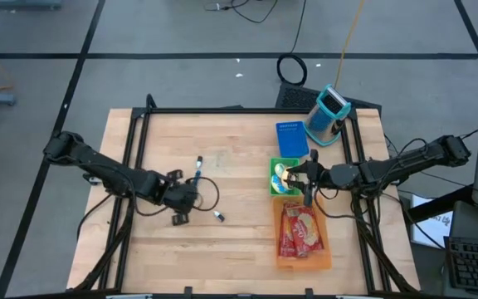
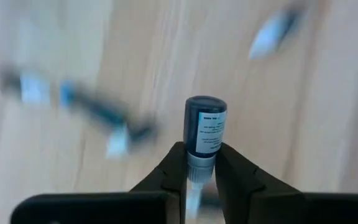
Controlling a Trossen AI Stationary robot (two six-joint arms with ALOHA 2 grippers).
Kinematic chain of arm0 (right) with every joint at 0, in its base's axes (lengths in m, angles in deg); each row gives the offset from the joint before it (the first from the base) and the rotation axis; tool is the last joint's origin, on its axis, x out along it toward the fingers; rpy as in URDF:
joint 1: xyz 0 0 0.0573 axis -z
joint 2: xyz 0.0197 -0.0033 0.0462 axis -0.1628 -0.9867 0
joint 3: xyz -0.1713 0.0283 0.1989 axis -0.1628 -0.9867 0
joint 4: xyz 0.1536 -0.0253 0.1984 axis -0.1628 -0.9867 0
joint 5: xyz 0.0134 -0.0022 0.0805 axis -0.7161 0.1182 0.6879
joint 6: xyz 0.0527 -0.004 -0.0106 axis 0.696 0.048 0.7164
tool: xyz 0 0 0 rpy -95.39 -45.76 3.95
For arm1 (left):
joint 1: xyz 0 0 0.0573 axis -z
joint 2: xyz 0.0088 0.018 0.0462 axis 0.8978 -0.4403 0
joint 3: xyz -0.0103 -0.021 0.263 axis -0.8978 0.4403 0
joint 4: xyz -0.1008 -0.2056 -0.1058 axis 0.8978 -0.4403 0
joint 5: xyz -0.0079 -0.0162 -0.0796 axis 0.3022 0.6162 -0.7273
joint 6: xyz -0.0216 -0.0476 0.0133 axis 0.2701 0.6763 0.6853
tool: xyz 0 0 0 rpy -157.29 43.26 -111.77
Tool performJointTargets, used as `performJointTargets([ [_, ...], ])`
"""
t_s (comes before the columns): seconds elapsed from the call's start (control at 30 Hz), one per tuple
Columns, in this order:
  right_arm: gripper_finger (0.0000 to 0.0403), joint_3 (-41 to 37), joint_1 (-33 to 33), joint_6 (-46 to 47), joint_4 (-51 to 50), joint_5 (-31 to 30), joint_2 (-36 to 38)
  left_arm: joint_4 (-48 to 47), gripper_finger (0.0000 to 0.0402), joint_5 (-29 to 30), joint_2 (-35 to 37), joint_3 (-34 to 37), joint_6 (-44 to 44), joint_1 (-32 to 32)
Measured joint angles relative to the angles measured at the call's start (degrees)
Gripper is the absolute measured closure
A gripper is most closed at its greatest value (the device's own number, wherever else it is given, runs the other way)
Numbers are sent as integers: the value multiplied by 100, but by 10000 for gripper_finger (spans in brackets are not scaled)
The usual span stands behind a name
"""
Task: Pick & Place Food Item
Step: Put the purple food coloring bottle into the blue bin
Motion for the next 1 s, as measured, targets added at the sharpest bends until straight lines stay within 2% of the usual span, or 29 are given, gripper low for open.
performJointTargets([
  [0.13, 248, 0, 0, -25, 464, 135, -163, 972, 348, 303, 10, -365, -521, -4],
  [0.23, 248, 0, 0, -309, 1102, 550, -494, 2255, 336, 339, -4, -399, -1110, -27],
  [0.33, 248, 0, -2, -779, 1820, 862, -988, 3417, 332, 261, -114, -404, -1455, -120],
  [0.47, 248, 0, 0, -1446, 2828, 1192, -1744, 4515, 343, -104, -373, -410, -1586, -313],
  [0.63, 248, 13, -28, -2825, 3846, 1559, -2562, 5202, 338, -954, -840, -404, -1497, -525],
  [0.77, 247, 222, -28, -3604, 4088, 1620, -3029, 5417, 330, -1584, -1101, -405, -1206, -646],
  [0.87, 234, 505, -28, -3872, 4081, 1622, -3322, 5457, 333, -1816, -1184, -404, -971, -732],
  [1.0, 196, 969, -63, -4273, 4065, 1626, -3734, 5412, 341, -1836, -1197, -406, -749, -851],
])
